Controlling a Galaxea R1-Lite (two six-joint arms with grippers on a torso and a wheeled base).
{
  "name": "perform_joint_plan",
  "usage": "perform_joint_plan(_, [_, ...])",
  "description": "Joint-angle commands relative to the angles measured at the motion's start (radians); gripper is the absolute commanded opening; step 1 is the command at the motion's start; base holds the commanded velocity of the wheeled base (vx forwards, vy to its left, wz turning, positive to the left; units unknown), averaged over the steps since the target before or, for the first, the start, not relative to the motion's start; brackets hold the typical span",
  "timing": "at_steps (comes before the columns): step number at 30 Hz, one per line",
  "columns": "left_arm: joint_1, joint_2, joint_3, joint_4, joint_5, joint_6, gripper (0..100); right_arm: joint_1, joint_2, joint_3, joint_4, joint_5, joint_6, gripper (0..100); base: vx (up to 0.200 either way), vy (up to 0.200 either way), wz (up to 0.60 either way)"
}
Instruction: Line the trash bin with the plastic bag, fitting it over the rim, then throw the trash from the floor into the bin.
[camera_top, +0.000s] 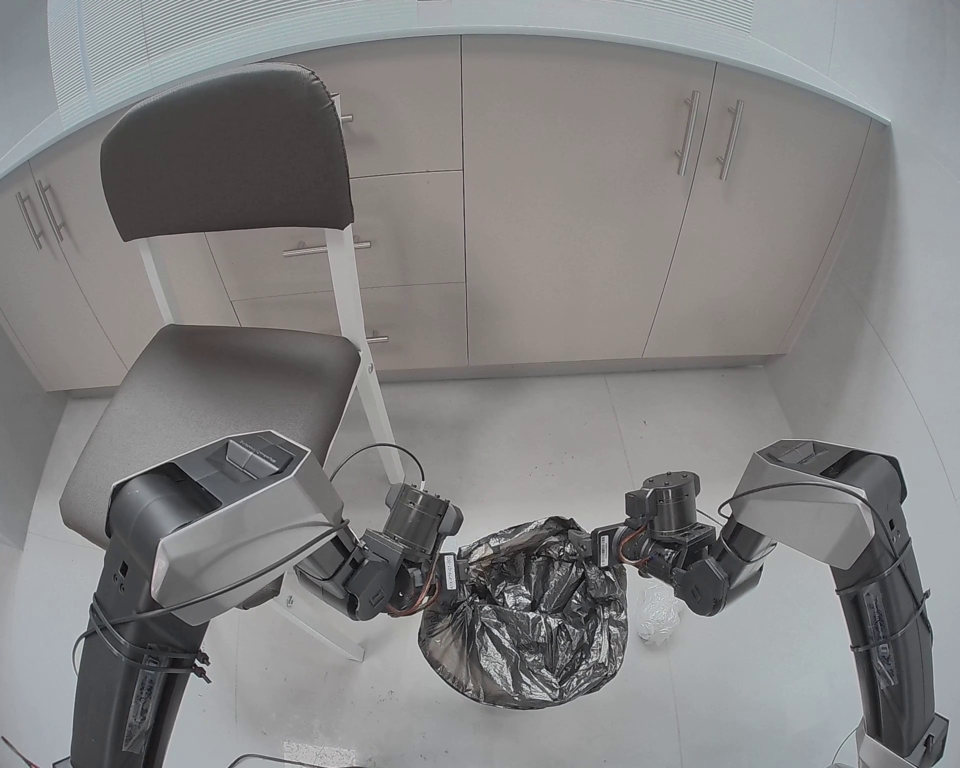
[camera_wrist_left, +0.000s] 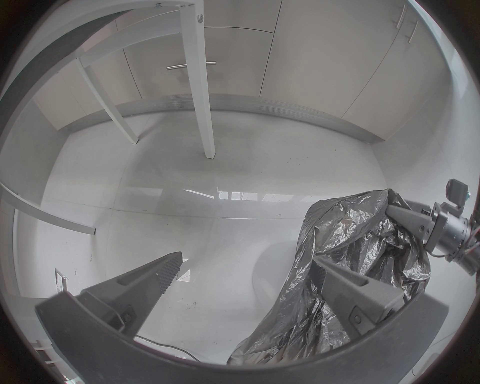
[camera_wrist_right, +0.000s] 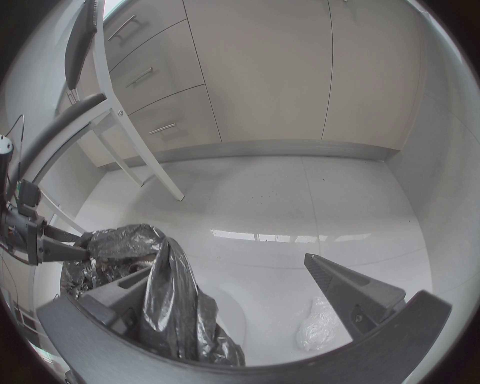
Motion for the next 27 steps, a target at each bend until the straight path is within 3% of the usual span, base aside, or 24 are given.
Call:
perform_joint_plan(1, [0.0,0.003,-0.001,-0.001,0.001,-0.008,100,0.0,-0.04,0.051,-0.003,0.002,0.0,100,0.0,0.0,0.0])
perform_joint_plan(9, [0.0,0.002,0.003,-0.002,0.001,-0.011,100,0.015,-0.21,0.295,-0.015,0.013,0.008,100,0.0,0.0,0.0])
perform_joint_plan(14, [0.0,0.0,0.005,-0.002,0.001,-0.011,100,0.0,-0.187,0.417,-0.118,0.013,0.008,100,0.0,0.0,0.0])
perform_joint_plan(19, [-0.002,-0.004,0.011,-0.004,0.001,-0.012,100,-0.037,-0.116,0.433,-0.189,0.014,0.01,100,0.0,0.0,0.0])
perform_joint_plan(27, [-0.016,-0.012,0.028,-0.002,0.002,-0.037,100,-0.032,-0.118,0.425,-0.158,0.013,0.01,100,0.0,0.0,0.0])
